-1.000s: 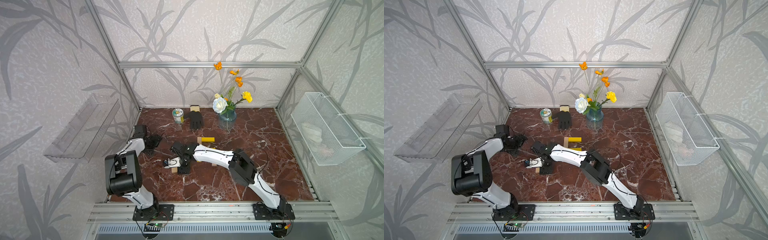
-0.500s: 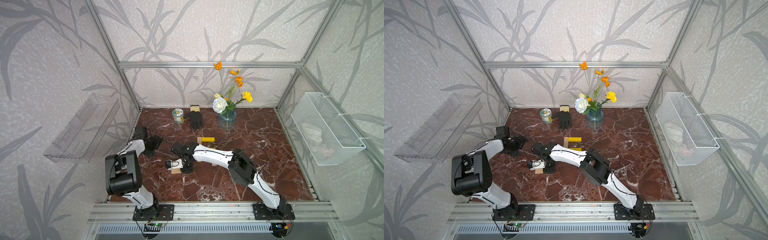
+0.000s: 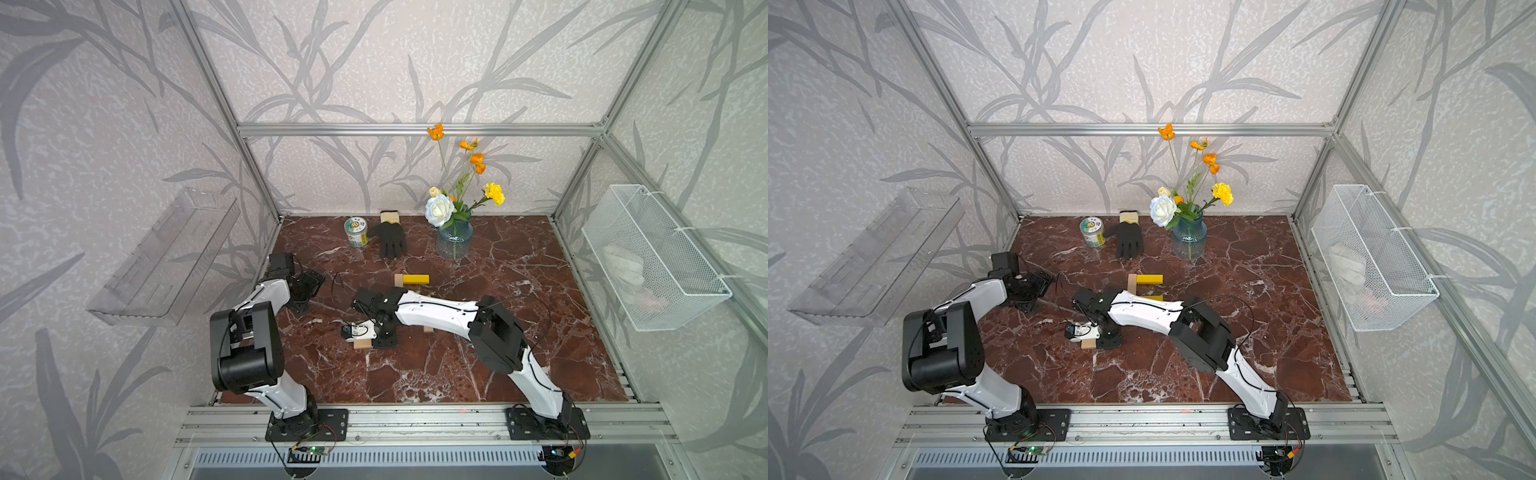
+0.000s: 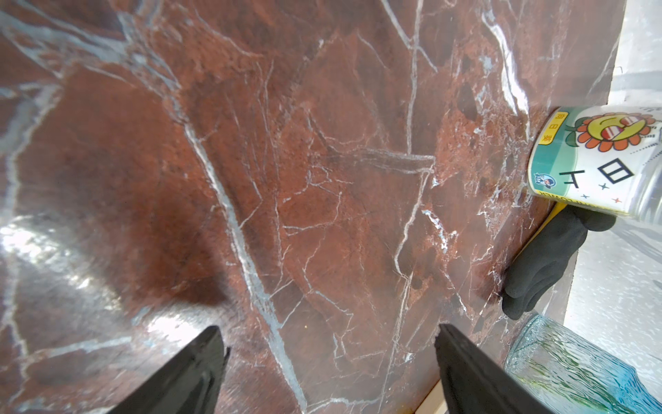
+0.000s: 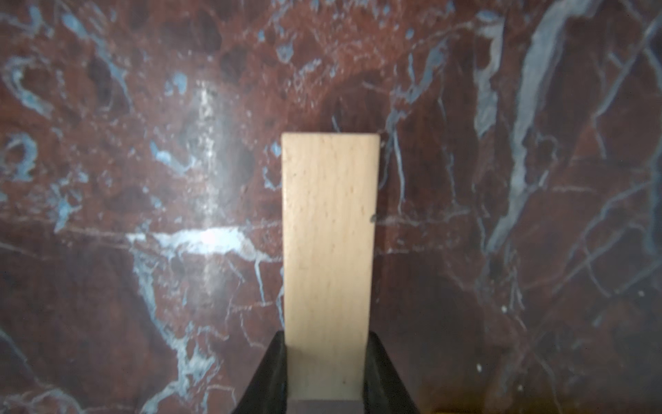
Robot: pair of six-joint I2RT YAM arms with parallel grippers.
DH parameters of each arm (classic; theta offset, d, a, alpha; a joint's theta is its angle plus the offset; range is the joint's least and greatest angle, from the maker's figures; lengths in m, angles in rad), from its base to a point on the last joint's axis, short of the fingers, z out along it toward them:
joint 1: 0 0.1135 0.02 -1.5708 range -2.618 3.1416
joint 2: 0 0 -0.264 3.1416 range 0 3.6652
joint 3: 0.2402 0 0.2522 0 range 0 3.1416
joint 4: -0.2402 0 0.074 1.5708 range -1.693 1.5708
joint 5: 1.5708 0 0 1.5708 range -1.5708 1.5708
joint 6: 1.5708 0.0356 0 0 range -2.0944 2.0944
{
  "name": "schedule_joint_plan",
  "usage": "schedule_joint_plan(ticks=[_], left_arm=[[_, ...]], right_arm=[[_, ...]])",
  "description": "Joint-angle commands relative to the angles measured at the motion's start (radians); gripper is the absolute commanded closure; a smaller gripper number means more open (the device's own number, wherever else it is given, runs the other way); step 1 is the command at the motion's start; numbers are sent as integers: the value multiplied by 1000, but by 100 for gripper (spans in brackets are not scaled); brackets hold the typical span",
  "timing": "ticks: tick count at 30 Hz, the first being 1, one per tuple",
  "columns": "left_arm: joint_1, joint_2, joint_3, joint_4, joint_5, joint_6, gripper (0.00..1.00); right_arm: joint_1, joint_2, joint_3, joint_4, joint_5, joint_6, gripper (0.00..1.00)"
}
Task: Assemble the number 6 with building blocks
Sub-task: Pick up the building block from the center of the board, then assemble the building block at the center of the board.
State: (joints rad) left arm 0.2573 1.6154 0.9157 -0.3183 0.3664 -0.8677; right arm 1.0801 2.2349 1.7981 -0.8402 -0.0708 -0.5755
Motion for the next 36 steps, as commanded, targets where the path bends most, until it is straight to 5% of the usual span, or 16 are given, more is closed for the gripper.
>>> schedule_joint_plan(ticks=[1,14,36], left_arm=[[2,-26,-5,8,3,-7,7],[-24,-20,-4,20,-6,-6,7],[-49,-32,-15,14,-35,-11,7]], right_arm=[[-15,-126,-56,3,32,6,88],[-107,-326,-313,61,70,3,89],[-156,-282,-417,138,40,-27,90]])
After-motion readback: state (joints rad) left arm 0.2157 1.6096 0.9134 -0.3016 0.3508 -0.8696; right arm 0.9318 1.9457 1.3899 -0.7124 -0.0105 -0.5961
